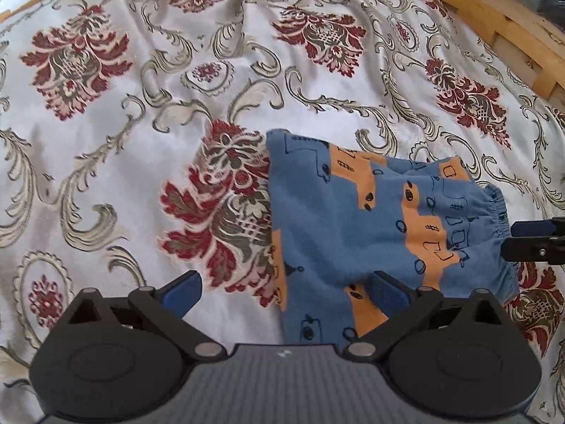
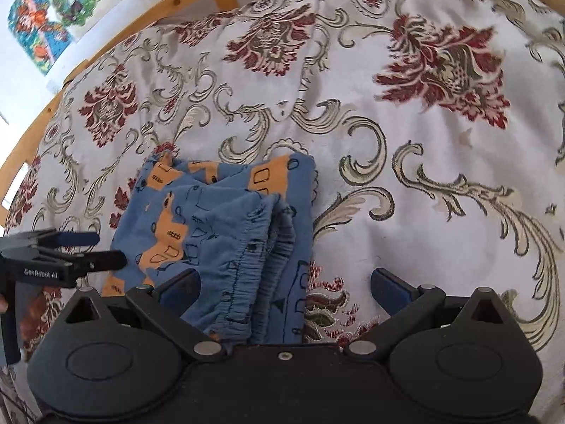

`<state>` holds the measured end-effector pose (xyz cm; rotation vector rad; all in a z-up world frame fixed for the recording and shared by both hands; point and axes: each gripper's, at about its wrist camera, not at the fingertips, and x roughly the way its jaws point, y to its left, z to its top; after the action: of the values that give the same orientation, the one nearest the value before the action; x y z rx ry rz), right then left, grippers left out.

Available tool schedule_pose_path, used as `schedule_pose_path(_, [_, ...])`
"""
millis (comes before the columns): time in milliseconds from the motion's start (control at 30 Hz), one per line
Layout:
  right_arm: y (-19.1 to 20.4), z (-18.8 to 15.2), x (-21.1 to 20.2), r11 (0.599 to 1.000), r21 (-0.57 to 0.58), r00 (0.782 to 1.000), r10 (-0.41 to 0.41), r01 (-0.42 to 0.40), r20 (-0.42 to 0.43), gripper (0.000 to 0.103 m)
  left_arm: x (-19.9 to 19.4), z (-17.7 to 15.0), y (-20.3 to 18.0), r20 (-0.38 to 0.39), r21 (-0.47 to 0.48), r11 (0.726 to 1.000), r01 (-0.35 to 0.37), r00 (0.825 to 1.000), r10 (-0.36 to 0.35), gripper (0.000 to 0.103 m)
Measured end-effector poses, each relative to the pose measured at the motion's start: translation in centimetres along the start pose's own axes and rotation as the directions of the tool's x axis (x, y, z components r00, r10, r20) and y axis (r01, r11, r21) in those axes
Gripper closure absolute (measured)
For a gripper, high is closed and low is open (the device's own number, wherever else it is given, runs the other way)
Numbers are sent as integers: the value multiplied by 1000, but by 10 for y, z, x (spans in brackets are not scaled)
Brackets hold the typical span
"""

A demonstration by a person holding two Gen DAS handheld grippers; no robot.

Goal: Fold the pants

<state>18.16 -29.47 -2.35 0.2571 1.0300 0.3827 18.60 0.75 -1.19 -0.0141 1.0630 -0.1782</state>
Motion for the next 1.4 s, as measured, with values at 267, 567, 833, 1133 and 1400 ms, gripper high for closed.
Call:
schedule_pose_path(267, [0, -13, 1, 996, 79, 996, 21, -28, 85, 1, 14, -3, 7, -29, -75, 996, 49, 998, -52, 0])
schedule_pose_path(567, [0, -27, -2, 986, 117, 987, 105, -119, 119, 42, 13, -9, 22, -18, -159, 981, 113, 993, -117, 3])
schedule_pose_path(833, [-10, -33, -1, 971, 189, 983, 119, -145, 142, 55, 9, -9, 20, -17, -174, 975, 140, 989, -146, 16])
schedule_pose_path(1133, [4, -37, -1, 988, 138, 987, 45, -67, 156, 62, 6, -11, 11, -10, -144, 982, 121, 992, -124, 27])
schedule_pose_path(1400, [26, -43, -5, 998, 60, 980, -23, 11, 200, 74, 1, -12, 5, 11, -117, 984, 134, 991, -134, 85])
